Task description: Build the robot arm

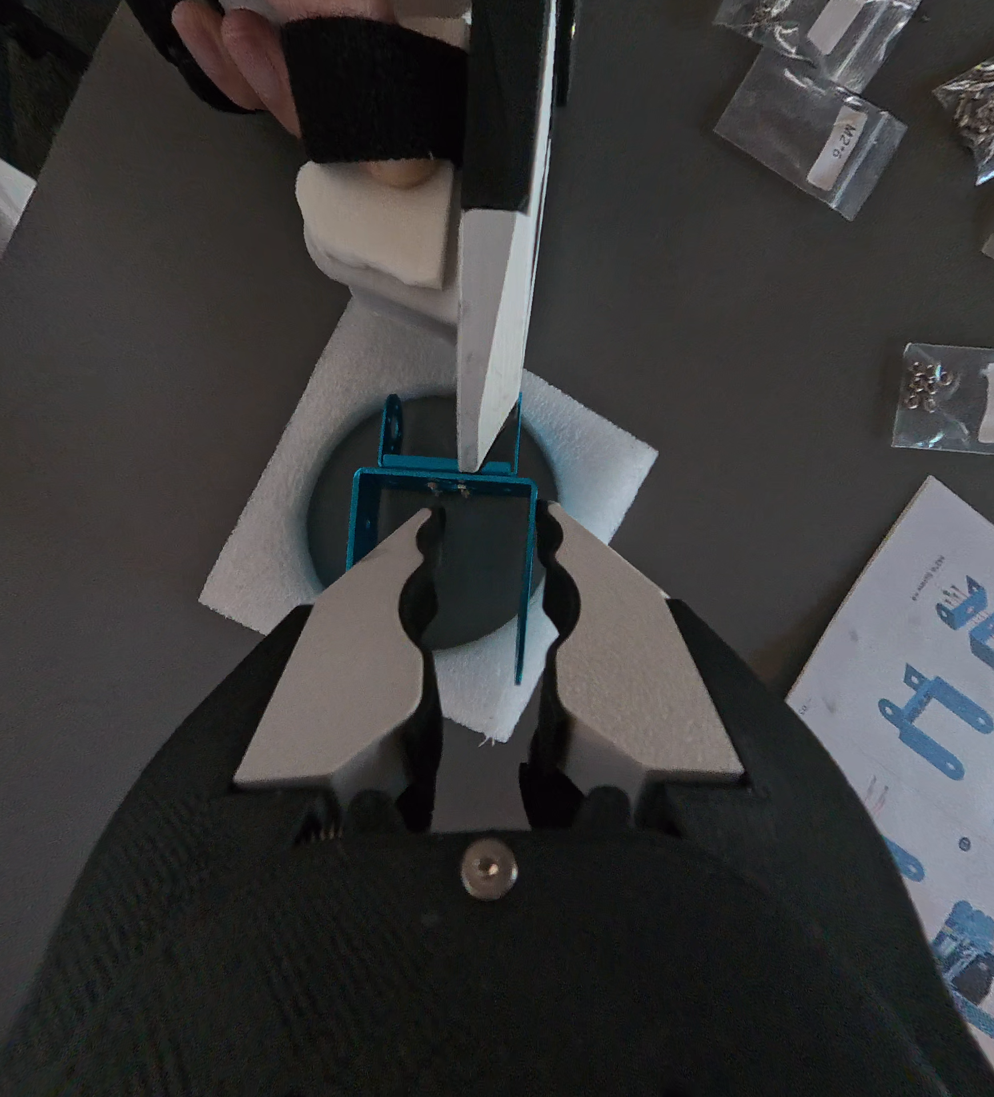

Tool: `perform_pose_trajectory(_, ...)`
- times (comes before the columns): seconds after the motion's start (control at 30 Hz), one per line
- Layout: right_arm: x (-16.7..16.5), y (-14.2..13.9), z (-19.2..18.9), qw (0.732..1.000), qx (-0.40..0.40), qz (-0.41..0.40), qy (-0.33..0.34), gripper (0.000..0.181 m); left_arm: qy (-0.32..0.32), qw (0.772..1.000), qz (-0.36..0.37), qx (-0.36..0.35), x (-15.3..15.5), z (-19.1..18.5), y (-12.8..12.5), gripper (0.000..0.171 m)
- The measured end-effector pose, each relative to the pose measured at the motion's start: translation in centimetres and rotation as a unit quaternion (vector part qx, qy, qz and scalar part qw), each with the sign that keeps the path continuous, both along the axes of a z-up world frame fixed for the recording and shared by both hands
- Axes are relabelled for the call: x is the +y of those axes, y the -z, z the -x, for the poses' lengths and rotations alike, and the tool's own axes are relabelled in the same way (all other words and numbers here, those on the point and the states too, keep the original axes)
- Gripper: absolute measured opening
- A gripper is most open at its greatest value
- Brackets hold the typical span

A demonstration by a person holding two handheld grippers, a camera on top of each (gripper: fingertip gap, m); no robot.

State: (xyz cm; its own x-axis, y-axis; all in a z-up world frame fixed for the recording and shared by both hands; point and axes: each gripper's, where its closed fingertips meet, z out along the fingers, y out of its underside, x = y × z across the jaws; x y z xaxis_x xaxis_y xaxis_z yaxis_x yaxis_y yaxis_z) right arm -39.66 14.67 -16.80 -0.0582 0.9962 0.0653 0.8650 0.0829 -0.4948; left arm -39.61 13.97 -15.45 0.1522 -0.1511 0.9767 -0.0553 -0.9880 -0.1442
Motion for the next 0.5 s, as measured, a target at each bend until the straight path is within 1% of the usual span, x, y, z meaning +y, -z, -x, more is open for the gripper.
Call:
perform_pose_trajectory(0.17, 0.18, 0.03, -0.05, 1.0, -0.017, -0.004, -0.008, 0.025, 0.001, 1.0, 0.002, 0.002, -0.01, -0.02, 0.03, 0.0)
perform_pose_trajectory(0.3, 0.23, -0.51, 0.28, 1.0, -0.005, 0.001, -0.008, 0.025, 0.001, 1.0, 0.001, 0.002, -0.02, -0.02, 0.02, 0.0)
perform_pose_trajectory(0.5, 0.11, -0.46, 0.51, 1.0, 0.003, 0.009, -0.009, 0.025, 0.0, 1.0, 0.0, 0.002, -0.02, -0.02, 0.02, 0.0)
